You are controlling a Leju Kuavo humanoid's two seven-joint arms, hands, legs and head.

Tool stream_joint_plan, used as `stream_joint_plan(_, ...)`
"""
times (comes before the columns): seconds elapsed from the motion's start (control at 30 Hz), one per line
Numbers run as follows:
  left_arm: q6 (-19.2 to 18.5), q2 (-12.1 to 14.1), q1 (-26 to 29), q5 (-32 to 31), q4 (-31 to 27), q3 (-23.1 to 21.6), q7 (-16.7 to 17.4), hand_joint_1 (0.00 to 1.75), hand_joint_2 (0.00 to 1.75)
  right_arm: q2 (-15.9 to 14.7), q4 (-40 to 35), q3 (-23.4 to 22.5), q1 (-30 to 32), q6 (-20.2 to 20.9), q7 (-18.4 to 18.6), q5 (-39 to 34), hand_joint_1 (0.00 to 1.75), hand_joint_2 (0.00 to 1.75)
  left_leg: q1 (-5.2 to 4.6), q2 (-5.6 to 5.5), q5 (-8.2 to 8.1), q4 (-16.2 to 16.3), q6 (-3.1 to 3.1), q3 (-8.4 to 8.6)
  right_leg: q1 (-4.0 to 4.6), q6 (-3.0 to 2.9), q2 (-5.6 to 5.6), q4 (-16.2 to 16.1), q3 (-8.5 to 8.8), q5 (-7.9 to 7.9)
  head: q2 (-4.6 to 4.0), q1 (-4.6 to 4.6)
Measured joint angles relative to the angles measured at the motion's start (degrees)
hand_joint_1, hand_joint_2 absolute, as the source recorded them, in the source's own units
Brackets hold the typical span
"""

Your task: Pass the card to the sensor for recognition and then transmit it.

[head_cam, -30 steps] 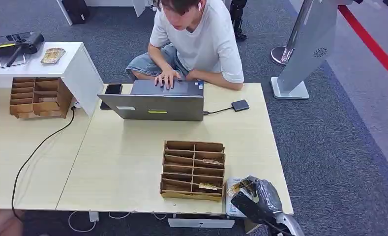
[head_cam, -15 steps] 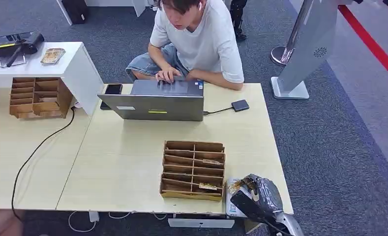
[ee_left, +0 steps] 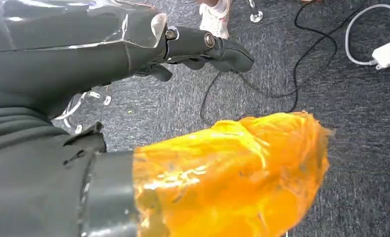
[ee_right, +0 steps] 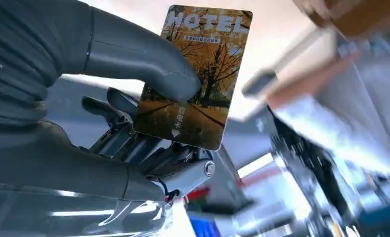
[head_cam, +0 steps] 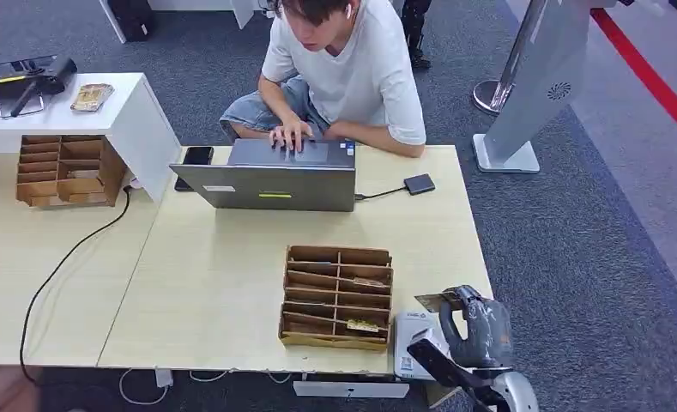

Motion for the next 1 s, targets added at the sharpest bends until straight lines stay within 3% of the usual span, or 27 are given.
stream_joint_plan(0.07, 0.0, -0.1, 0.0, -0.3, 0.0, 0.3, 0.0, 0.00, 0.00, 1.2, -2.0, -0.7, 0.7, -4.1, -1.6, 3.2, 1.75, 1.75, 0.01, 0.01, 0.00, 0.0, 0.00, 0.00, 0.00, 0.00, 0.00, 0.0, -0.01, 0.00, 0.00, -0.02)
stream_joint_plan(0.13, 0.1, -0.2, 0.0, -0.6, 0.0, 0.5, 0.0, 0.00, 0.00, 2.5, -4.1, -1.4, 1.4, -5.3, -2.7, 5.8, 1.75, 1.75, 0.01, 0.01, 0.00, 0.0, 0.00, 0.00, 0.01, -0.01, 0.00, 0.0, -0.03, 0.00, 0.00, -0.02)
stream_joint_plan(0.6, 0.1, -0.5, 0.0, -2.1, 0.0, 1.8, 0.0, 0.00, 0.00, 9.8, -12.7, -6.9, 3.5, -5.4, -13.6, 10.9, 1.75, 1.75, 0.00, 0.01, 0.02, 0.0, -0.02, -0.02, 0.00, 0.00, 0.00, 0.0, -0.04, 0.00, 0.00, 0.00)
stream_joint_plan(1.0, 0.0, -0.6, -0.3, -3.6, 0.0, 2.3, 0.3, 0.00, 0.00, 11.4, -12.0, -5.8, -1.5, -5.4, -12.3, 14.3, 1.75, 1.75, 0.00, 0.01, 0.10, 0.0, -0.01, -0.04, 0.00, 0.00, 0.01, 0.0, -0.04, 0.02, 0.00, 0.00)
